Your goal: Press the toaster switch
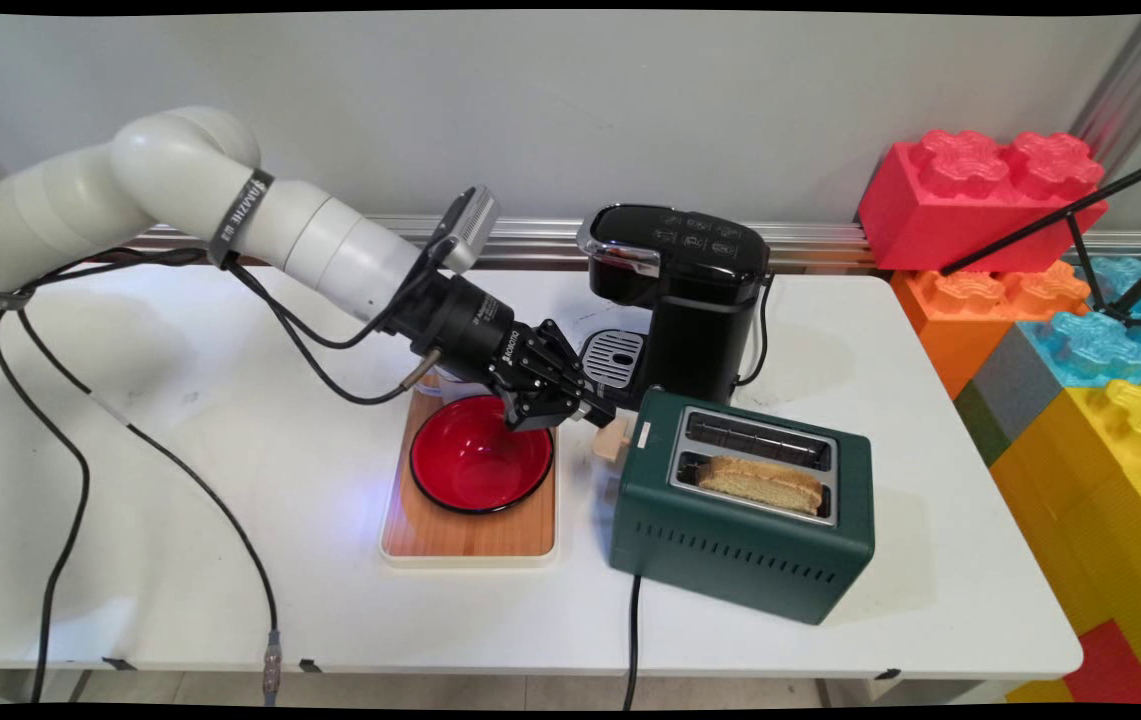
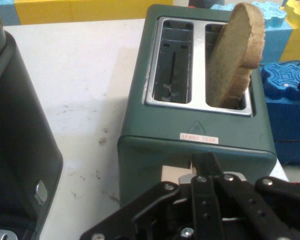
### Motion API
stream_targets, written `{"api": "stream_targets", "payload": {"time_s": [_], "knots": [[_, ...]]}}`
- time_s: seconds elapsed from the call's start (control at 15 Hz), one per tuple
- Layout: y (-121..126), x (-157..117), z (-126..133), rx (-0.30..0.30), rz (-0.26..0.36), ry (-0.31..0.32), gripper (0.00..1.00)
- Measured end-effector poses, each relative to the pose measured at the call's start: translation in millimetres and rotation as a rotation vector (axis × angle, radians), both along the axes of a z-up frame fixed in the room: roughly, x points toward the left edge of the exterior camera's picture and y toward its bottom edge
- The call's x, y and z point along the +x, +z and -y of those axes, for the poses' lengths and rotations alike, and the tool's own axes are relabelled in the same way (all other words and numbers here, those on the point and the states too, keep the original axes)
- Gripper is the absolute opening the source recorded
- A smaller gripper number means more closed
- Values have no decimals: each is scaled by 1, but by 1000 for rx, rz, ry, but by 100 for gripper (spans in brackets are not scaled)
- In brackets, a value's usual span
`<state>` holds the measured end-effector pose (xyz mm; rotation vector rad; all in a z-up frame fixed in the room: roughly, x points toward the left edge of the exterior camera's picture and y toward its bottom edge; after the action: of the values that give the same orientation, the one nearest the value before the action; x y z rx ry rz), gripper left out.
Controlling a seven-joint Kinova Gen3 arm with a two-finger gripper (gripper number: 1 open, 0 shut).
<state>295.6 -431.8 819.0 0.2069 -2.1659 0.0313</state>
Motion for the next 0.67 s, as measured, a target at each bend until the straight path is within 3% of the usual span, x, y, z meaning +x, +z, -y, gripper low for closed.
{"api": "stream_targets", "payload": {"time_s": [0.67], "knots": [[-13,-3,-2,1,4,26,0]]}}
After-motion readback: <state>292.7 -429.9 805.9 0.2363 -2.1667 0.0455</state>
